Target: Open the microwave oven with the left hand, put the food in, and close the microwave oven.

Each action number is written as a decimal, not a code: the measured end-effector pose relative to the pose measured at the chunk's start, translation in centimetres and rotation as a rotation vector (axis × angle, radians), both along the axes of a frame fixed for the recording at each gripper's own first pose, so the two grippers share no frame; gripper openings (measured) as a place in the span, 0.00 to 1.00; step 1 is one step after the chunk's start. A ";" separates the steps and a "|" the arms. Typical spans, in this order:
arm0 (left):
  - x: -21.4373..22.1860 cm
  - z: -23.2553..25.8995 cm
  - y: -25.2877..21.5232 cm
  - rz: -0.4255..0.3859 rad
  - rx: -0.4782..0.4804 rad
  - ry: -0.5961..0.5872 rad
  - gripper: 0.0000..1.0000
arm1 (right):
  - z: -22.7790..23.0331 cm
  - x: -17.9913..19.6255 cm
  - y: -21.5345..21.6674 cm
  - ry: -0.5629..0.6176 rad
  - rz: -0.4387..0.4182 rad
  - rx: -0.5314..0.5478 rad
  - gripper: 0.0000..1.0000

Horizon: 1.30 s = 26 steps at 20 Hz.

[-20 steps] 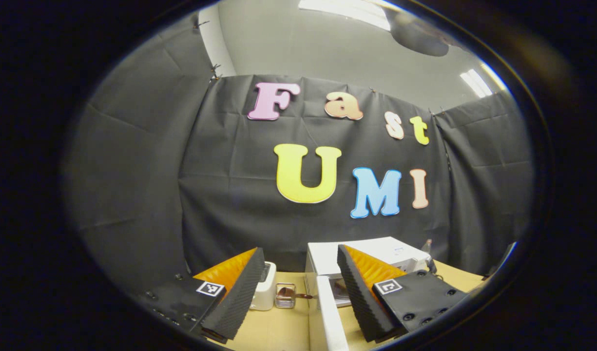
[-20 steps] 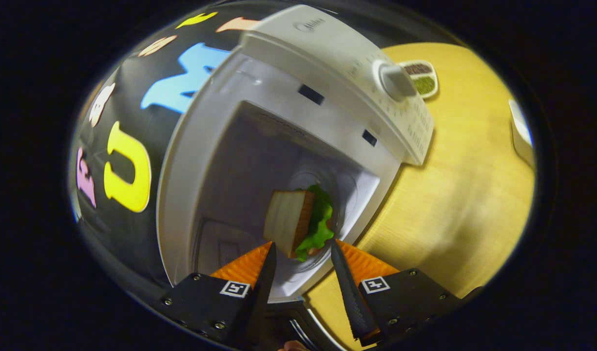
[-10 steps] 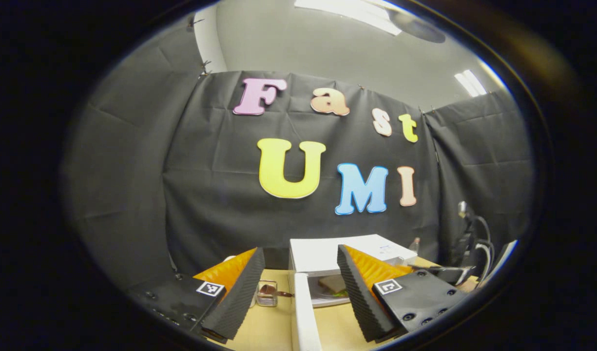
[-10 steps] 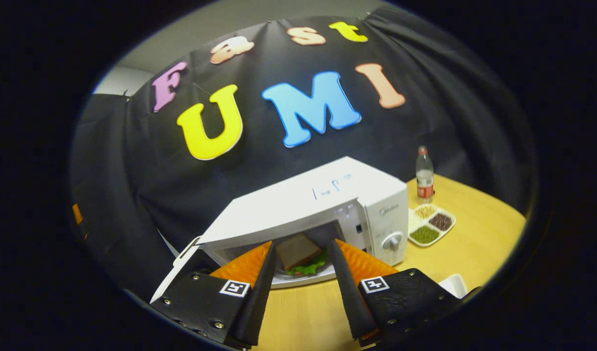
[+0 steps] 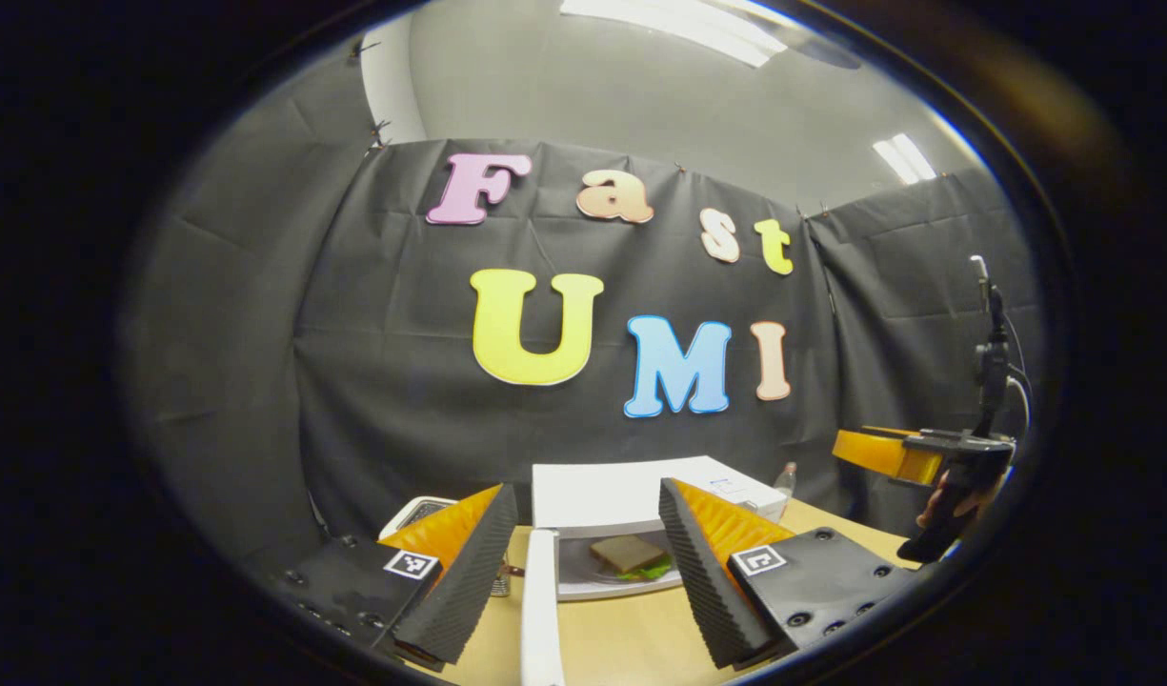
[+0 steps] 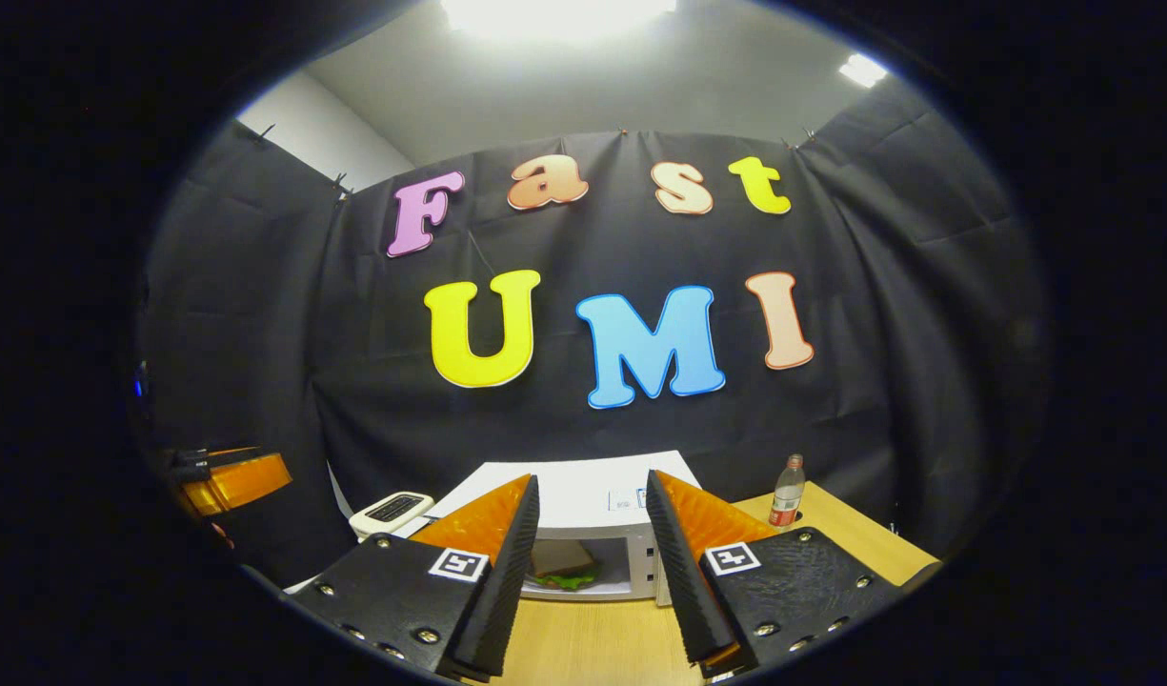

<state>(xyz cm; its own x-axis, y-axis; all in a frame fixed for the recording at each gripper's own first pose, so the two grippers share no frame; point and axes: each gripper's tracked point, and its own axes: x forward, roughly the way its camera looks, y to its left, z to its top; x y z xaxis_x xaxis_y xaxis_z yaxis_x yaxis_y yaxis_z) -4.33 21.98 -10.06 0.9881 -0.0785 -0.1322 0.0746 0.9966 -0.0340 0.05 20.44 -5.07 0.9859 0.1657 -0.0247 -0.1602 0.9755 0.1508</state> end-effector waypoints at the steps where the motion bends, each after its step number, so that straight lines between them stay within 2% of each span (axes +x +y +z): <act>1: -0.1 -0.1 -0.3 -0.004 0.003 0.003 0.97 | 0.5 -0.4 -0.4 -0.013 0.001 -0.010 0.68; 4: -0.6 0.0 -0.2 0.007 0.018 0.009 0.96 | 1.8 -1.0 -1.0 -0.051 0.008 -0.028 0.69; 8: -2.2 -1.0 2.1 0.058 0.017 0.038 0.97 | 2.5 -1.7 -1.3 -0.072 0.017 -0.042 0.82; 9: -2.8 -1.9 3.0 0.074 0.009 0.061 0.97 | 2.4 -1.9 -1.6 -0.066 0.015 -0.040 0.91; 11: -4.2 -3.8 5.0 0.102 -0.005 0.116 0.98 | 2.6 -2.1 -1.8 -0.064 0.008 -0.027 0.98; 12: -5.1 -4.8 5.4 0.088 -0.036 0.154 0.80 | 2.5 -2.0 -1.8 -0.063 0.010 -0.019 0.98; 13: -5.9 -5.7 6.7 0.113 -0.059 0.177 0.62 | 2.6 -1.9 -1.7 -0.065 0.015 -0.010 0.98; 15: -7.5 -7.0 10.8 0.205 -0.060 0.208 0.27 | 2.3 -1.6 -1.9 -0.055 0.008 -0.004 0.98; 16: -8.8 -6.7 11.0 0.191 -0.075 0.228 0.09 | 2.1 -1.4 -2.0 -0.048 0.006 0.002 0.98; 17: -9.0 -8.4 10.8 0.181 -0.082 0.244 0.07 | 2.1 -1.2 -2.0 -0.041 0.002 0.014 0.98; 22: -13.5 -13.2 12.0 0.103 0.024 0.363 0.07 | 1.7 -0.7 -2.9 -0.018 -0.018 0.034 0.98; 23: -14.0 -14.6 11.8 0.084 0.026 0.394 0.10 | 1.6 -0.6 -2.9 -0.014 -0.019 0.033 0.98; 24: -14.5 -15.6 11.1 0.066 0.014 0.418 0.07 | 1.5 -0.5 -3.0 -0.011 -0.021 0.032 0.98; 26: -14.9 -16.6 9.9 0.033 -0.022 0.446 0.07 | 1.3 -0.5 -3.1 -0.005 -0.023 0.030 0.98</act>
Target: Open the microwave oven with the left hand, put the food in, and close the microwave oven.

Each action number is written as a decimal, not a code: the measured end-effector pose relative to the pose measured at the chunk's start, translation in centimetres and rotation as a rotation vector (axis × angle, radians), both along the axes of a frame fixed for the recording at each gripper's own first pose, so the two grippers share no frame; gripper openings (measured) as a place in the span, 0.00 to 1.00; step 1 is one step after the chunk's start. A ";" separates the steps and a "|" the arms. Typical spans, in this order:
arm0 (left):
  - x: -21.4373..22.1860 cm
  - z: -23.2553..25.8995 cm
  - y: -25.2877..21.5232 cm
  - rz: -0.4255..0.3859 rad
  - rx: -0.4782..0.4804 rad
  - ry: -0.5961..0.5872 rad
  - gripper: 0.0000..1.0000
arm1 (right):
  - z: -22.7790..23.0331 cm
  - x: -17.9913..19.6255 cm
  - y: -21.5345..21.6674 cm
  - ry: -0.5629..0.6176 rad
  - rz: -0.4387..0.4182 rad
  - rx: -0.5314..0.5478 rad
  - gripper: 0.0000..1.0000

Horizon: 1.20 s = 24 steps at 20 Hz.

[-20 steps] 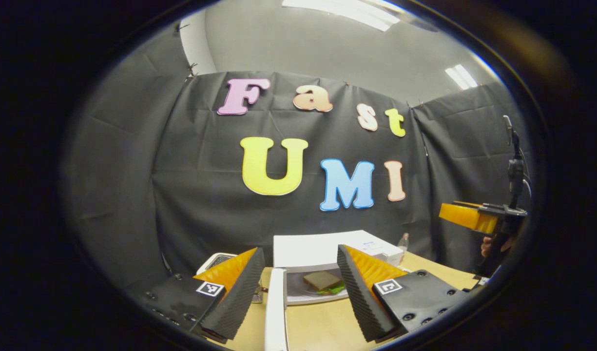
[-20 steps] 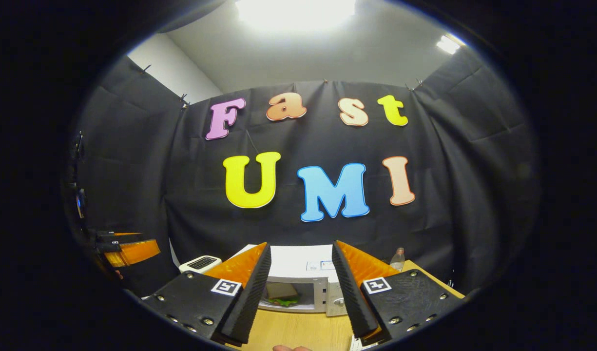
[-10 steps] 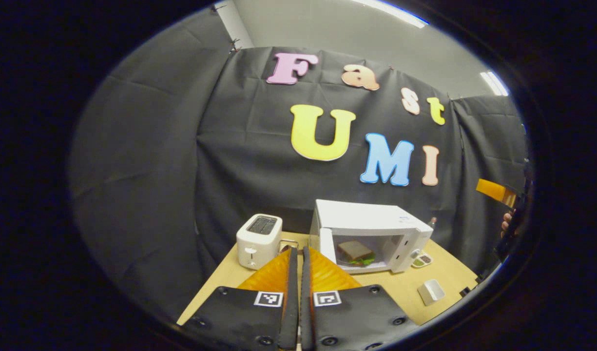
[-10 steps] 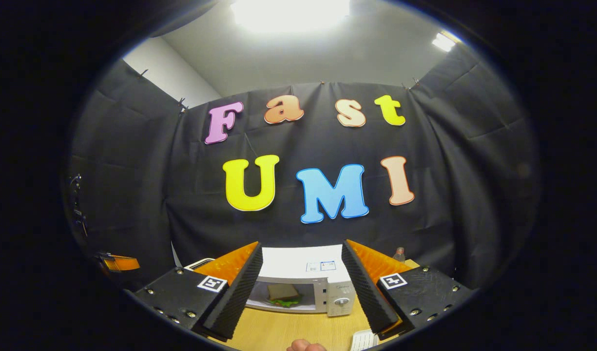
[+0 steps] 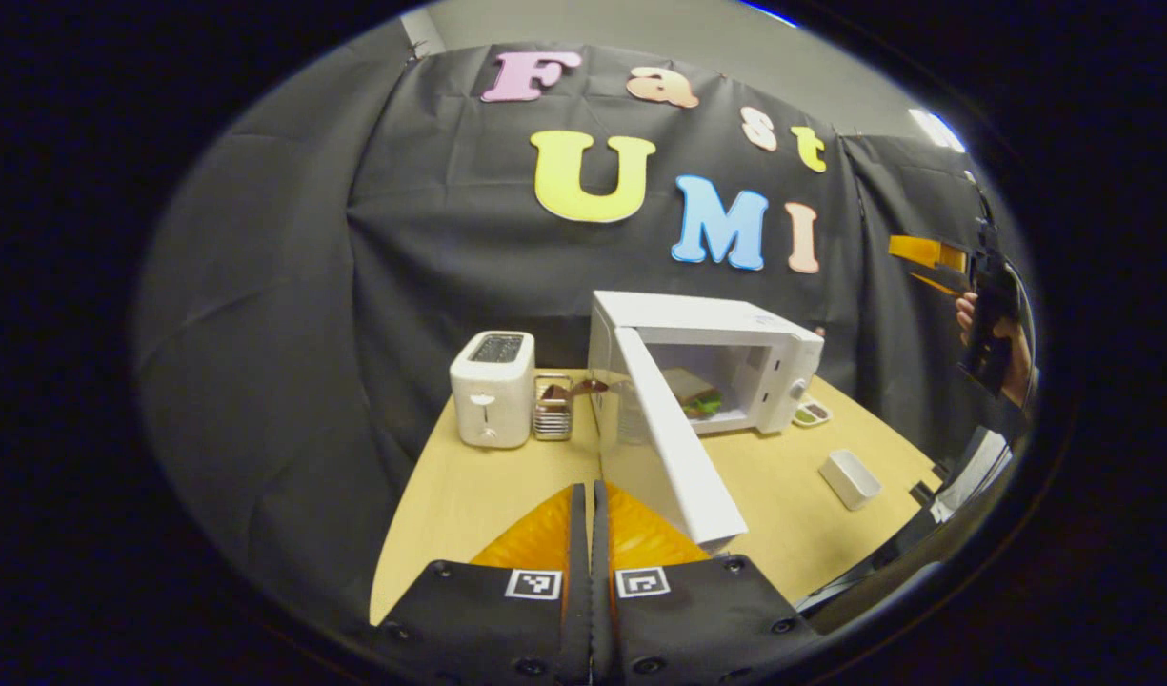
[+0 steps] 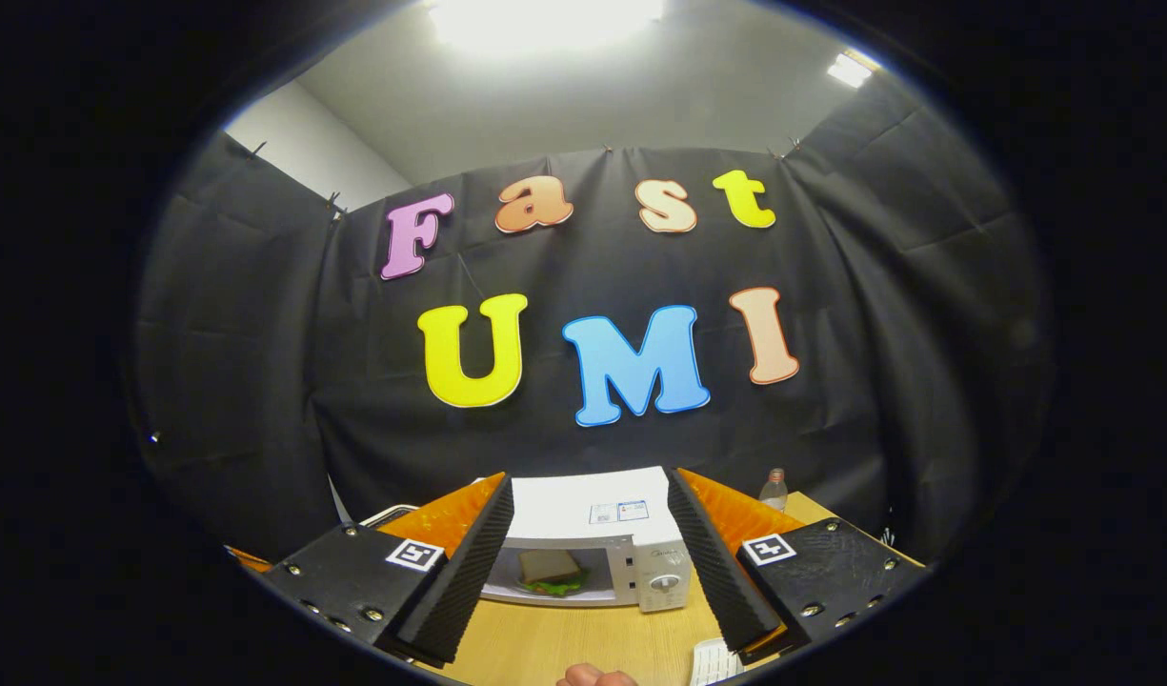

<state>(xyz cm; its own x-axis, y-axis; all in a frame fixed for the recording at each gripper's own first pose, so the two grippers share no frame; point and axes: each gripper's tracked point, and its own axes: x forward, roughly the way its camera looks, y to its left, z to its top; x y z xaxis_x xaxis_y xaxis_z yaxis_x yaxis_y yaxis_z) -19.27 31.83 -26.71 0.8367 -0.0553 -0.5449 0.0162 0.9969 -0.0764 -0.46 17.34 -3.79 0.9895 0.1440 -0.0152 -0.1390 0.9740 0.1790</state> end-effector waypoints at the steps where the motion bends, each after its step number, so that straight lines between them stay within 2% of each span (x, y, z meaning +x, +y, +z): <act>1: -0.2 -0.5 -0.5 -0.011 -0.019 0.008 0.07 | 0.0 0.1 0.0 0.003 -0.004 -0.003 0.98; 3: -0.5 -0.7 -2.1 -0.045 -0.064 0.015 0.10 | -0.3 0.1 -0.1 0.010 -0.011 -0.011 0.98; 7: -0.7 -1.1 -4.3 -0.104 -0.089 0.032 0.07 | -0.5 0.0 -0.3 0.014 -0.018 -0.035 0.98; 11: 0.0 -1.2 -9.1 -0.173 -0.134 0.040 0.07 | 0.3 0.2 -1.2 -0.003 -0.042 -0.060 0.98; 12: 0.3 -1.1 -10.2 -0.185 -0.142 0.042 0.10 | 0.6 0.4 -1.6 -0.012 -0.049 -0.066 0.98; 13: 0.6 -1.1 -11.5 -0.195 -0.153 0.043 0.07 | 0.9 0.6 -2.0 -0.020 -0.053 -0.070 0.98; 24: 7.6 -1.5 -23.5 -0.232 -0.179 0.034 0.07 | 0.6 5.1 -7.7 -0.011 0.000 -0.036 0.98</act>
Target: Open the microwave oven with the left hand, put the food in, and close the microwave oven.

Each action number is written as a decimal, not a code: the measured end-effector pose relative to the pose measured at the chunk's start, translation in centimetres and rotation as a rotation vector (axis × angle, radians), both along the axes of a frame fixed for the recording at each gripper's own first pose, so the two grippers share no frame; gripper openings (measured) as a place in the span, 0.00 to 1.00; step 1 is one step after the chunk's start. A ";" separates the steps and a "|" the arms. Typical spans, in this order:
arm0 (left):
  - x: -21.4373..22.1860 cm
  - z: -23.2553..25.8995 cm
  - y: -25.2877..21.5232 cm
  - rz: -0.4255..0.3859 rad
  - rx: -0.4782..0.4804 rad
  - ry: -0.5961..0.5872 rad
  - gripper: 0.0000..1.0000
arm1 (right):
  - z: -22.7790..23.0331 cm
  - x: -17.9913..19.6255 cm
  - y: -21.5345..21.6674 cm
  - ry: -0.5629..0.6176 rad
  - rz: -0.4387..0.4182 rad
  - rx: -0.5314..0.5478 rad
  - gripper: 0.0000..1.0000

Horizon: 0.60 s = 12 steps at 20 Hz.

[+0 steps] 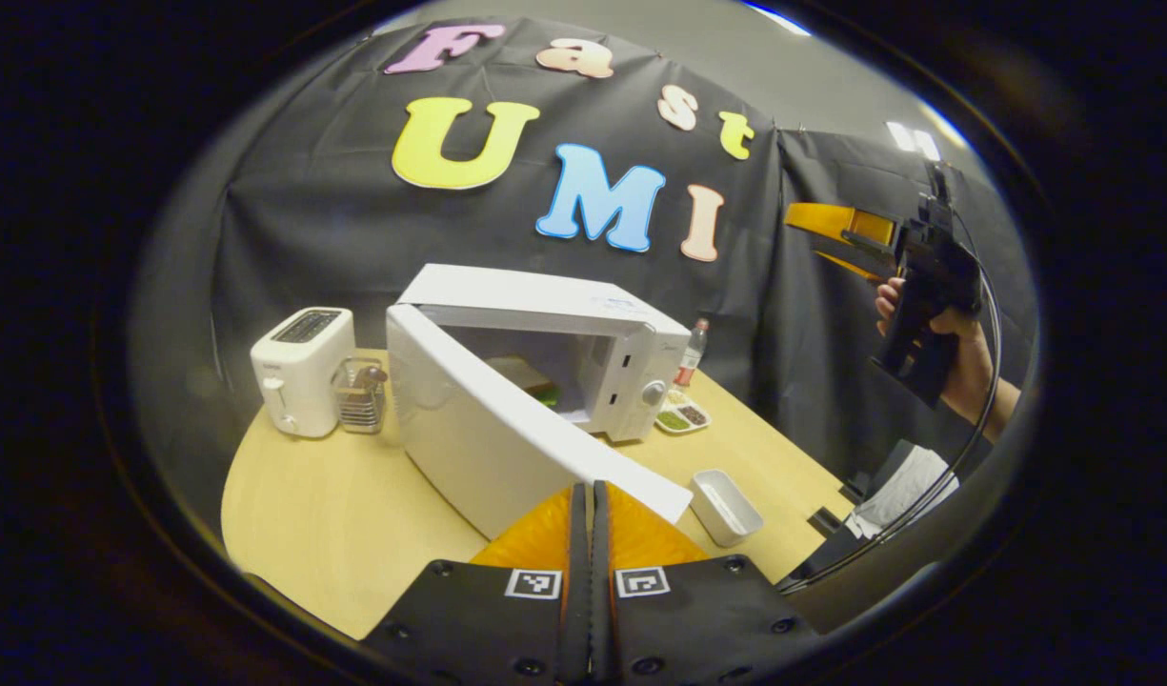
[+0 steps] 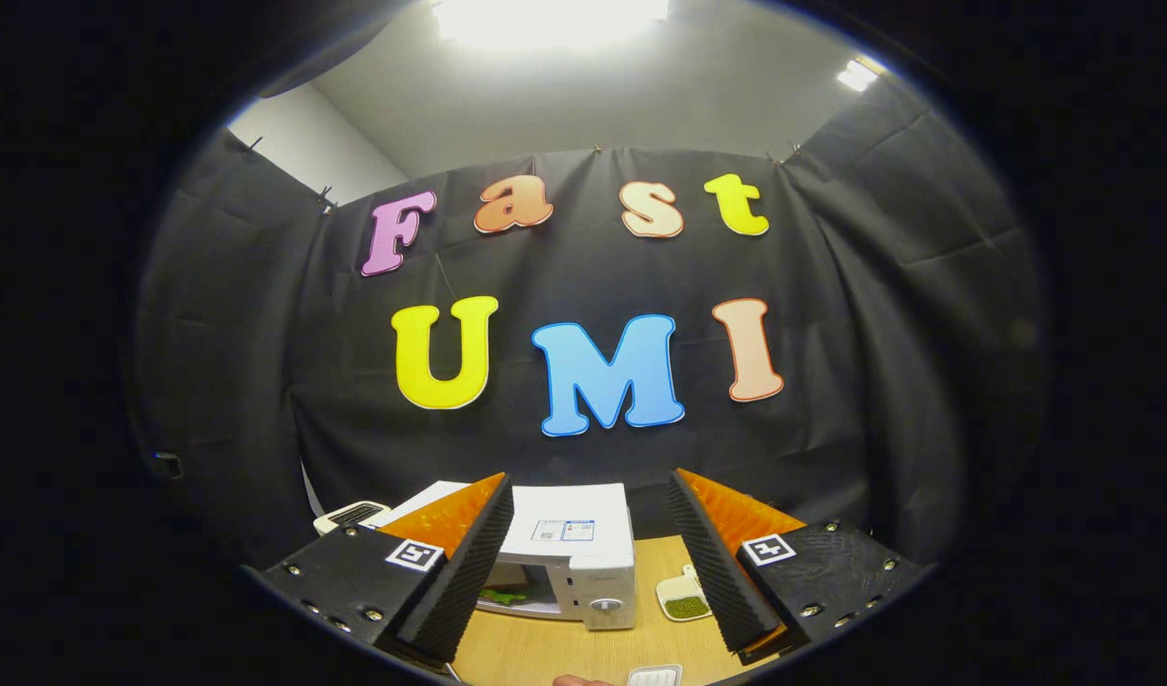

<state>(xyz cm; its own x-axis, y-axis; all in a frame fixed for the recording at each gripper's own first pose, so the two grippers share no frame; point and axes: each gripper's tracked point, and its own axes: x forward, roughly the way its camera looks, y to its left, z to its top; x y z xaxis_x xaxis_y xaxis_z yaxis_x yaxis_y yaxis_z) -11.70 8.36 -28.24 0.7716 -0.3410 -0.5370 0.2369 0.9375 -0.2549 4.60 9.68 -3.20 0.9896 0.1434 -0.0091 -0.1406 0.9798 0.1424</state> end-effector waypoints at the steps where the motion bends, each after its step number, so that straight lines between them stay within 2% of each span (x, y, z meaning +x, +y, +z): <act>1: 0.7 -0.2 -1.1 -0.008 -0.002 -0.002 0.07 | -0.2 0.5 -0.5 0.002 0.003 -0.002 0.98; 6: 4.6 -1.3 -5.3 -0.034 -0.008 -0.003 0.07 | -0.6 1.9 -2.9 0.008 0.010 0.007 0.98; 12: 9.7 -2.5 -8.6 -0.027 -0.026 -0.016 0.07 | -1.7 2.9 -4.9 0.022 0.003 0.004 0.98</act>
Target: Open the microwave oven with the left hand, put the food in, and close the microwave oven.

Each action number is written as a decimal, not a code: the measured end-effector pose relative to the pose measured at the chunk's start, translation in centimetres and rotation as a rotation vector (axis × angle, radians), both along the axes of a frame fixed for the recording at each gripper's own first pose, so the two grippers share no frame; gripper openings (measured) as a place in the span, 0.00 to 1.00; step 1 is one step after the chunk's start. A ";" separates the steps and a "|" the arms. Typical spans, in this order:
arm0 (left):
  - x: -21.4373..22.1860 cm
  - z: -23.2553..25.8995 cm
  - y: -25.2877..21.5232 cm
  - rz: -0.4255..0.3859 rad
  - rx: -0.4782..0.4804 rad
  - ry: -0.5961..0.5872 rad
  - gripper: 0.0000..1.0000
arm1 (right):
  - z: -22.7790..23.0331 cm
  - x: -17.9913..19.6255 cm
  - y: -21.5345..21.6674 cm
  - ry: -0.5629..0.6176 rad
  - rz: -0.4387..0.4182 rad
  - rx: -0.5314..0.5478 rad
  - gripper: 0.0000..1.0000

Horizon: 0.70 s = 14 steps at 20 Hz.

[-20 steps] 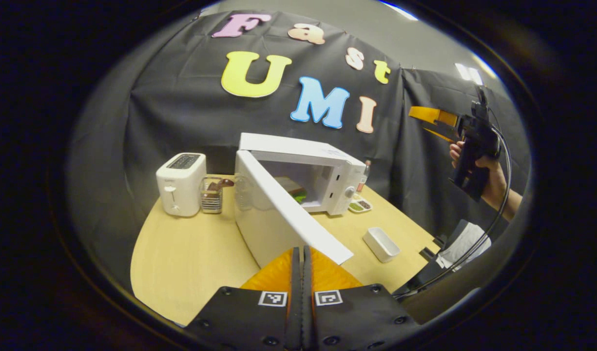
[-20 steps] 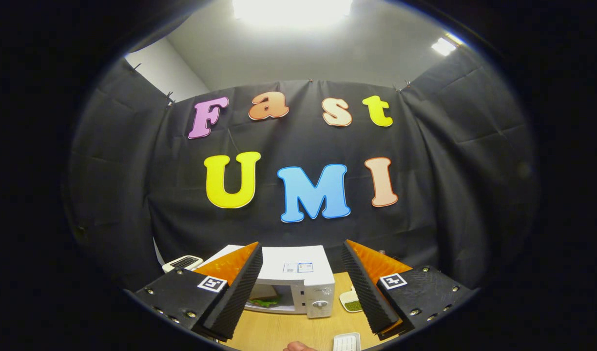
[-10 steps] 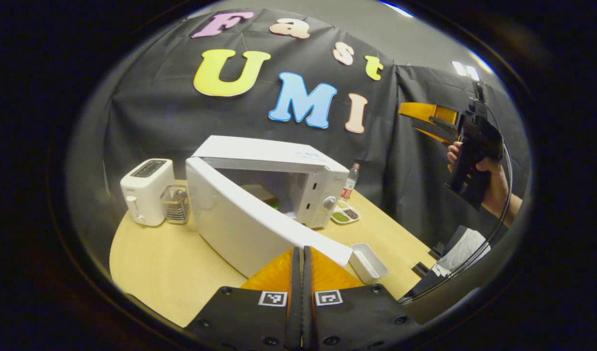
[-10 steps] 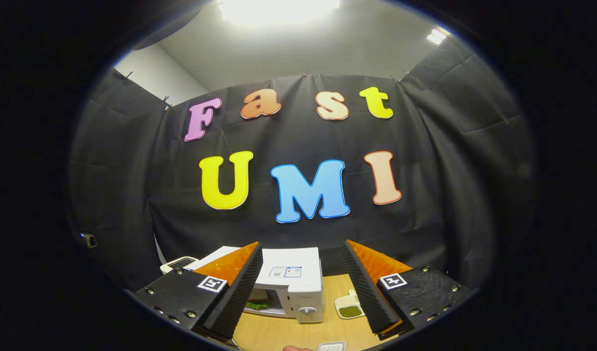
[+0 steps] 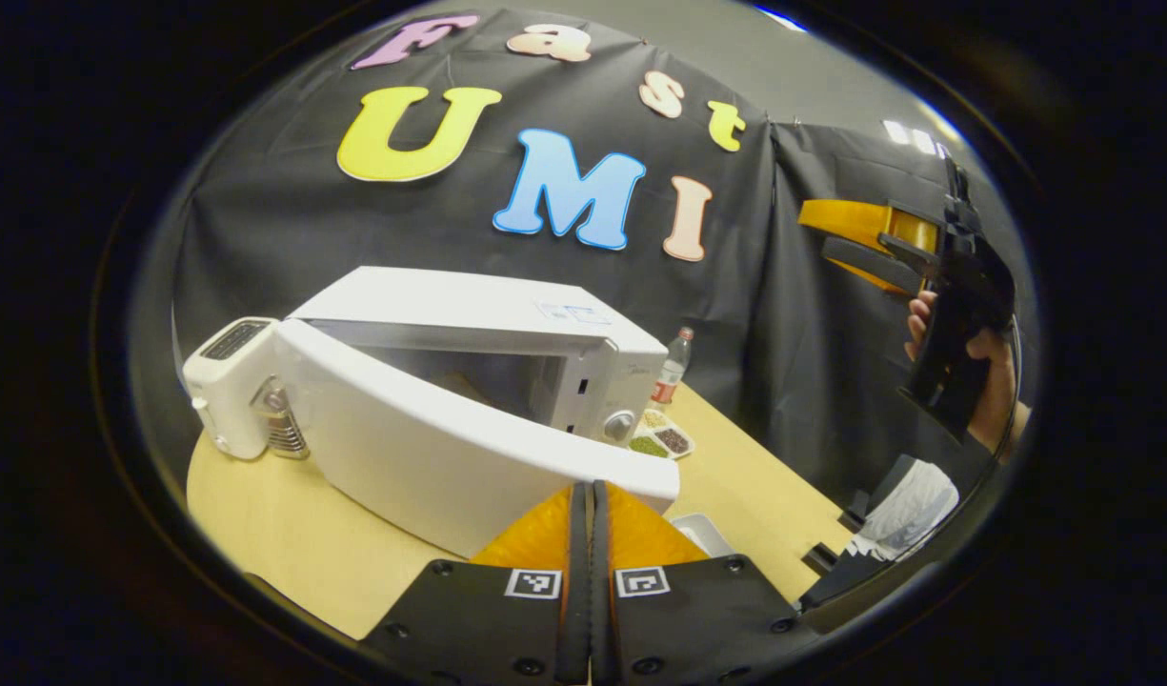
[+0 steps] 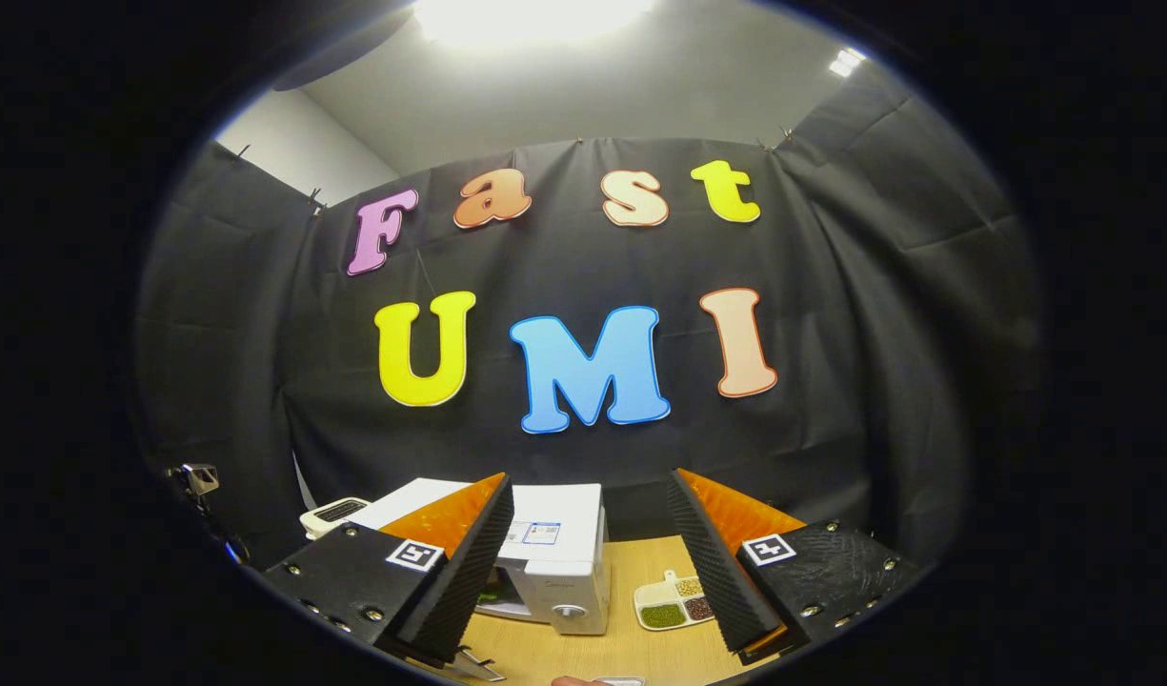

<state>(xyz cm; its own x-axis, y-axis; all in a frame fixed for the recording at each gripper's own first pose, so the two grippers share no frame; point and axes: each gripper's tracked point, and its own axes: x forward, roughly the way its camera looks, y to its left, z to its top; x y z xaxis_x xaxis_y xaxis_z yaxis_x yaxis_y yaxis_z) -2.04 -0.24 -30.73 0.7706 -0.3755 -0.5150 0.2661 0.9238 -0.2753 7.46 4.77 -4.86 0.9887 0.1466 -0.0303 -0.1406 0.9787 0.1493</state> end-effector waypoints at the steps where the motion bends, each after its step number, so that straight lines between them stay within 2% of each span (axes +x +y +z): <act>1: 0.9 -0.2 -0.5 0.000 -0.004 -0.004 0.07 | -0.1 0.0 -0.4 0.005 -0.002 0.002 0.98; 8: 5.5 -1.5 -2.6 0.001 -0.001 -0.013 0.07 | -0.9 -0.1 -3.8 0.014 -0.036 -0.025 0.98; 14: 8.9 -3.7 -2.7 0.067 0.027 -0.005 0.07 | -2.4 -0.8 -6.6 0.037 -0.057 -0.034 0.98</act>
<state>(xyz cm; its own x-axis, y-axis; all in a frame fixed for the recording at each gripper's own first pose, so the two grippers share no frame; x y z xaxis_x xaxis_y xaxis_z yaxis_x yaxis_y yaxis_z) 6.85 -2.98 -34.39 0.7958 -0.3092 -0.5207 0.2051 0.9466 -0.2487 6.61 -1.82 -7.29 0.9936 0.0883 -0.0708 -0.0794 0.9897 0.1194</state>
